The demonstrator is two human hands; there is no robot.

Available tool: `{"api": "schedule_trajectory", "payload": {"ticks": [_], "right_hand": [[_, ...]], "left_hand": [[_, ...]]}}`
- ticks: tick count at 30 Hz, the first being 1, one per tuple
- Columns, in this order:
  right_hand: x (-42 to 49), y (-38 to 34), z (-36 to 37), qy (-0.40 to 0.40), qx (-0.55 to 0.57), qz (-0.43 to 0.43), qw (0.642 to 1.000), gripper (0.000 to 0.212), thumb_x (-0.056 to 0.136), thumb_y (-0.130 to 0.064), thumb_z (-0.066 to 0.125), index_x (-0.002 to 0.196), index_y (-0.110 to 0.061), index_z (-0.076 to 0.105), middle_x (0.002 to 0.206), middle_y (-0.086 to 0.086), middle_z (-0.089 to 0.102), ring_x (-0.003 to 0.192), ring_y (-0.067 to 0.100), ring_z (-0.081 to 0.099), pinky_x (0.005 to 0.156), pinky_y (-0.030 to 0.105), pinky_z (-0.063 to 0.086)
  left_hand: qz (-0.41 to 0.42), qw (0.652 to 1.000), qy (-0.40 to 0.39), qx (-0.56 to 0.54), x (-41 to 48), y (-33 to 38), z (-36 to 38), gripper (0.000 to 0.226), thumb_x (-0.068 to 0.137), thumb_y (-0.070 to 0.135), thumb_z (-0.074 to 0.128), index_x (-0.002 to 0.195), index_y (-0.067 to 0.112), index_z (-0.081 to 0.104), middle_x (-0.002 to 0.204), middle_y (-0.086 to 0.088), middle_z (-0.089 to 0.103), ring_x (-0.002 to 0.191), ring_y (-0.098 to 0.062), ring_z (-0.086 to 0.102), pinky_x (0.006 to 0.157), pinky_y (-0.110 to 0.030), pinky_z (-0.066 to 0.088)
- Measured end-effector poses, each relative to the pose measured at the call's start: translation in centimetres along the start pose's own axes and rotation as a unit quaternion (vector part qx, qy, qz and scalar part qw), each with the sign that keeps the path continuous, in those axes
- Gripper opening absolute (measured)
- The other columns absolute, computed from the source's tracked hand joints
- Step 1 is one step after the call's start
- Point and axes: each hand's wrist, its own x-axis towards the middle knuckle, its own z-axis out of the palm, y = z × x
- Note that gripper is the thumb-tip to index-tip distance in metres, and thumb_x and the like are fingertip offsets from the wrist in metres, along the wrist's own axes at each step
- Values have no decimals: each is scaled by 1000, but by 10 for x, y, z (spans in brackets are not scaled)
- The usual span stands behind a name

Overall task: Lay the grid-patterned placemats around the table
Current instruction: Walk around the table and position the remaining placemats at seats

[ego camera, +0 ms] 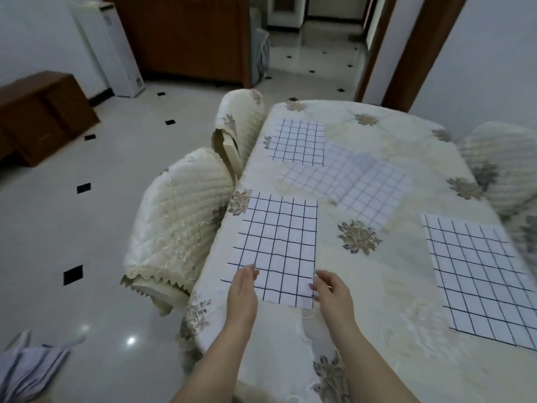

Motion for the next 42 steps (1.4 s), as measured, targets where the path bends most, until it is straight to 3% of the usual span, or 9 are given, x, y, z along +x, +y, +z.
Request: {"api": "schedule_trajectory", "payload": {"ticks": [8, 14, 22, 25, 30, 35, 40, 42], "right_hand": [[15, -4, -16, 31, 5, -7, 999, 18, 94, -11, 53, 110, -12, 62, 103, 4, 65, 92, 19, 65, 87, 42, 53], [28, 0, -20, 7, -16, -6, 1000, 16, 93, -11, 53, 106, -15, 62, 100, 1, 65, 93, 19, 65, 88, 45, 53], [37, 3, 18, -10, -31, 0, 999, 15, 92, -10, 54, 102, -19, 60, 95, 1, 66, 94, 24, 65, 88, 45, 53], [44, 2, 31, 23, -42, 0, 999, 15, 91, -11, 55, 102, -18, 61, 94, -2, 65, 94, 23, 63, 89, 45, 52], [49, 1, 47, 81, -114, 8, 990, 26, 90, -12, 56, 115, -9, 61, 105, 4, 64, 91, 17, 56, 80, 27, 40], [55, 9, 43, 129, -169, 41, 976, 34, 85, -11, 59, 119, -5, 59, 115, 14, 60, 89, 20, 53, 77, 28, 40], [50, 13, 34, 109, -208, 103, 967, 34, 86, -13, 60, 119, -5, 55, 111, 15, 62, 84, 24, 55, 71, 29, 38], [49, 16, 32, 106, -222, 117, 962, 32, 87, -13, 59, 117, -4, 56, 109, 14, 63, 87, 25, 55, 71, 27, 35]], "left_hand": [[14, 999, -29, 24, 13, 12, 21, 30, 101, 38, 34, 113, 24, 58, 115, 6, 63, 117, -14, 54, 110, -42, 36], [17, 1000, -2, 16, 16, 21, 22, 36, 102, 39, 32, 119, 22, 58, 115, 9, 63, 118, -14, 54, 110, -40, 36], [1, 999, 20, 31, 40, 15, -13, 36, 102, 35, 35, 123, 17, 57, 120, 0, 62, 117, -15, 53, 107, -35, 37], [2, 998, 6, 61, 60, 20, -27, 31, 101, 35, 39, 119, 18, 57, 120, -1, 61, 114, -16, 54, 99, -31, 38], [-20, 989, -11, 145, 94, 34, -51, 36, 97, 25, 49, 131, 13, 47, 119, -3, 55, 100, -17, 53, 82, -29, 38], [-56, 975, -48, 210, 115, 31, -57, 43, 94, 20, 53, 135, 11, 42, 127, -10, 52, 95, -20, 53, 80, -31, 40], [-74, 963, -58, 253, 127, 24, -58, 51, 92, 17, 55, 138, 8, 37, 123, -12, 53, 94, -24, 52, 80, -31, 41], [-84, 961, -50, 257, 130, 23, -56, 50, 91, 14, 56, 137, 5, 38, 112, -11, 55, 90, -25, 53, 78, -31, 43]]}}
